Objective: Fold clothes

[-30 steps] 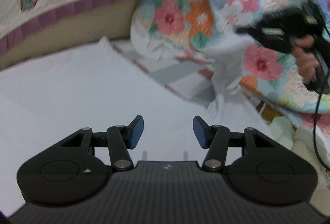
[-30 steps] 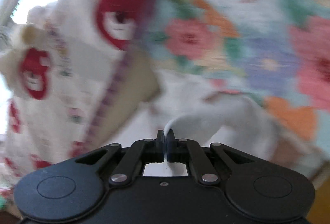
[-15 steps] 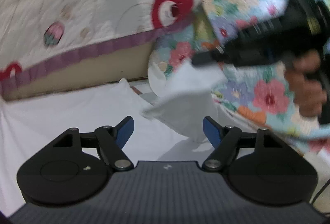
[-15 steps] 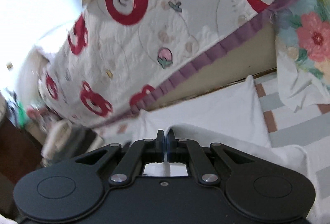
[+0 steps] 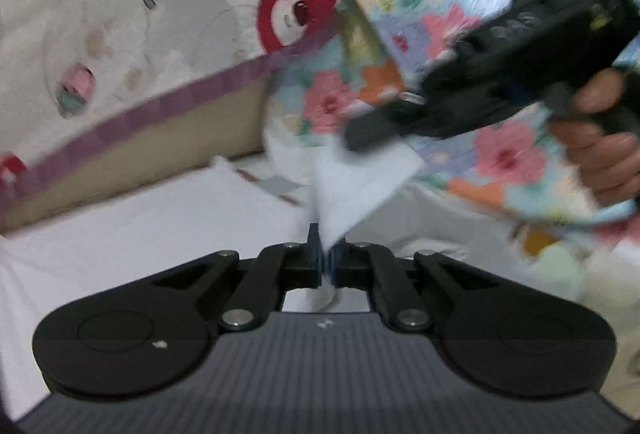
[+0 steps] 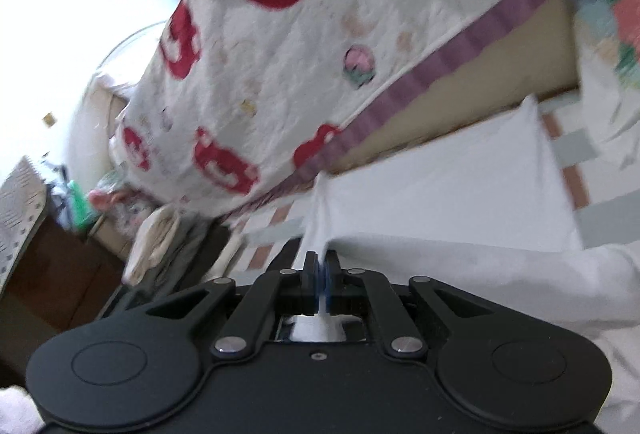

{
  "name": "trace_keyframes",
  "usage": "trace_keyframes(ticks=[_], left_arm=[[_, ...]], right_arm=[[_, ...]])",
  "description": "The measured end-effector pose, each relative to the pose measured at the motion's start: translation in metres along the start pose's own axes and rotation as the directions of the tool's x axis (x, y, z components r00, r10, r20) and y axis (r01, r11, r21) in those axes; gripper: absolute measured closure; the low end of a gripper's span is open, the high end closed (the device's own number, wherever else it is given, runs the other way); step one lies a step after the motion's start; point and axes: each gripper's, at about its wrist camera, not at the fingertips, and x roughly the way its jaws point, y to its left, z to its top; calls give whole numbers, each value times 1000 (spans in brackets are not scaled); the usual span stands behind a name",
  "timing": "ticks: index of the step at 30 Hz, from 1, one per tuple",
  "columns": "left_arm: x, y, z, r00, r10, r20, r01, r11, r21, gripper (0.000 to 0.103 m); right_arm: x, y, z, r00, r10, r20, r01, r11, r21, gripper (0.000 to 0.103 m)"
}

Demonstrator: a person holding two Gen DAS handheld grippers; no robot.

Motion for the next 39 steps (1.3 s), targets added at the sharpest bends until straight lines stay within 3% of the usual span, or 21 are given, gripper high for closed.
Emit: trace_keyframes(ticks=[1,2,3,4,6,8,11,15,16,17,18,19,22,26,29,30,35,39], left_arm=[[1,4,0,1000,25,-9,-26,1000,-17,100],[2,13,-1,999,26,-19,-27,997,-70,100],[2,21,-1,999,23,-23,-26,993,-119,100],[1,29,-3,1000,17,-15,-19,989,-150,100],[0,36,-5,999,32,-7,-33,988,-151,100],[1,41,-6,998,58,-15,-59,986,-153,100],[3,49,-8,999,43,-21,-46,978,-204,100],[0,53,-5,1000,16,14,-13,975,-222,100],[-3,53,-2,999,9,32,-2,975,-222,100],[-6,54,1,999,2,50,9,975,-222,100],[-9,54,4,998,-2,69,17,975,-220,100],[-13,54,7,996,2,90,17,977,-213,100],[-25,58,14,990,11,141,20,976,-216,100],[-38,69,20,982,19,187,31,964,-264,100],[-47,77,24,975,27,221,41,953,-299,100],[-51,80,26,972,30,232,45,950,-310,100],[-56,97,19,972,48,229,41,927,-372,100],[-58,104,17,971,67,228,27,923,-384,100]], right_arm=[[-4,0,-4,999,-30,-14,29,999,-31,90],[-9,-2,-10,997,-77,-23,75,995,-66,73],[-16,-6,-17,987,-161,-26,157,981,-112,65],[-21,-12,-26,963,-268,-33,260,953,-159,54],[-27,-29,-40,886,-461,-43,444,873,-204,54],[-29,-50,-49,812,-582,-52,563,803,-194,53],[-26,-80,-54,764,-633,-121,614,772,-161,48],[-18,-122,-60,646,-718,-260,721,685,-102,48],[-18,-131,-63,626,-722,-293,737,671,-81,52],[-21,-138,-67,624,-712,-323,736,674,-64,78],[-25,-144,-71,620,-704,-345,739,672,-43,87],[-32,-146,-75,623,-703,-344,746,666,-9,86],[-51,-143,-83,667,-692,-277,734,673,87,94],[-59,-120,-82,699,-703,-135,711,702,25,97],[-73,-93,-79,747,-665,20,665,746,-40,98],[-77,-87,-80,747,-664,40,665,745,-51,98],[-86,-83,-92,736,-677,29,677,734,-56,95],[-76,-87,-99,776,-630,-17,630,776,-21,85]])
